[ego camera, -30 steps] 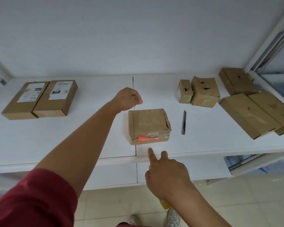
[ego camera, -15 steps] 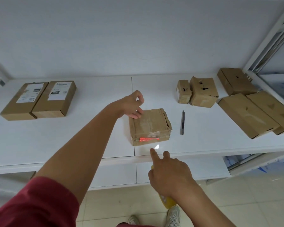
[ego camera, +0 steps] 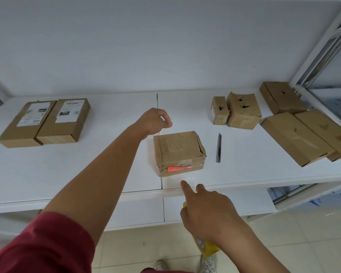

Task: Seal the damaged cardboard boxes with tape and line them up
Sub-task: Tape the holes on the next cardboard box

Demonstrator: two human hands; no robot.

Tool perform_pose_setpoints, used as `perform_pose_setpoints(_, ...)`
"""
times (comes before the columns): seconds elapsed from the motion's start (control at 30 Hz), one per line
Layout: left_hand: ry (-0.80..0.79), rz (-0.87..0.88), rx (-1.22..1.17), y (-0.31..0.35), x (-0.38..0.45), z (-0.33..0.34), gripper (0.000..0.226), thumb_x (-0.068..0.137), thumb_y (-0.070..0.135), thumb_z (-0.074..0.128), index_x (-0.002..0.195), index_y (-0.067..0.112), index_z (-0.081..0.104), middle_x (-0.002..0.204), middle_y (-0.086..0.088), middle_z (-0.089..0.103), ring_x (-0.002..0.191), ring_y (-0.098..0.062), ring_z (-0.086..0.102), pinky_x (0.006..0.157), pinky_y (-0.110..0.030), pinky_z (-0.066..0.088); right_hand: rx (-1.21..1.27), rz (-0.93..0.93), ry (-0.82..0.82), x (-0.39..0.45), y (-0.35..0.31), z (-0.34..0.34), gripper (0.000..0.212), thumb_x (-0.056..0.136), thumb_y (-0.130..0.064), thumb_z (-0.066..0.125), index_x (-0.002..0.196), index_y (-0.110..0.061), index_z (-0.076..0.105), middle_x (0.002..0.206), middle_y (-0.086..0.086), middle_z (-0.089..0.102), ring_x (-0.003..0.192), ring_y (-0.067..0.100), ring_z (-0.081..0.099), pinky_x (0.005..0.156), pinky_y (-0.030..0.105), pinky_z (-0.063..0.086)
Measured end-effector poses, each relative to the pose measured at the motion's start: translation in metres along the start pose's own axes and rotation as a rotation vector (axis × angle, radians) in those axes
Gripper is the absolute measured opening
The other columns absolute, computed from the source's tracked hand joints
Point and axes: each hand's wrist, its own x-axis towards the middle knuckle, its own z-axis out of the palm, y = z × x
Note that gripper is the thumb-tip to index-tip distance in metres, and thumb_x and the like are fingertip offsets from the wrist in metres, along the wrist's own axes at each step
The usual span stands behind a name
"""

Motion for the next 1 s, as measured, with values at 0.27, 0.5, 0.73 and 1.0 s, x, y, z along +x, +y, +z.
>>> perform_pose_setpoints(0.27, -0.015, -0.044, -0.104, -0.021, 0.000, 0.011, 0.009, 0.086, 0.022, 0.075, 0.081, 0.020, 0.068, 0.086, 0.009, 0.066, 0.078, -0.005, 0.059, 0.055, -0.016, 0.042, -0.060, 0.021, -0.056, 0.005, -0.014, 0.003, 0.067, 0.100, -0.034, 0.032, 0.157, -0.019, -0.001, 0.143, 0.014, 0.039, 0.115, 0.033, 0.055, 0.072, 0.037, 0.037)
perform_pose_setpoints(0.5, -0.049, -0.054, -0.123, -0.024, 0.002, 0.013, 0.004, 0.087, 0.014, 0.073, 0.086, 0.017, 0.070, 0.098, 0.004, 0.069, 0.095, -0.011, 0.062, 0.066, -0.020, 0.043, -0.056, 0.048, -0.087, 0.011, -0.016, 0.008, 0.069, 0.099, -0.032, 0.034, 0.157, -0.019, -0.001, 0.144, 0.016, 0.039, 0.117, 0.034, 0.054, 0.073, 0.038, 0.038)
perform_pose_setpoints(0.73, 0.027, -0.087, -0.091, -0.030, 0.004, 0.023, 0.018, 0.089, 0.026, 0.073, 0.101, 0.017, 0.063, 0.109, -0.001, 0.056, 0.099, -0.016, 0.054, 0.066, -0.021, 0.041, -0.029, 0.061, -0.064, 0.019, -0.013, 0.017, 0.068, 0.099, -0.033, 0.033, 0.157, -0.020, -0.001, 0.141, 0.016, 0.041, 0.114, 0.034, 0.056, 0.072, 0.037, 0.037)
perform_pose_setpoints(1.0, 0.152, 0.198, 0.400, -0.028, -0.006, 0.033, 0.013, 0.097, 0.019, 0.054, 0.091, 0.015, 0.065, 0.096, 0.007, 0.069, 0.086, -0.010, 0.056, 0.071, -0.025, 0.042, -0.030, 0.066, -0.080, 0.027, -0.012, 0.023, 0.068, 0.100, -0.034, 0.031, 0.158, -0.020, -0.001, 0.144, 0.016, 0.039, 0.118, 0.033, 0.054, 0.074, 0.036, 0.040)
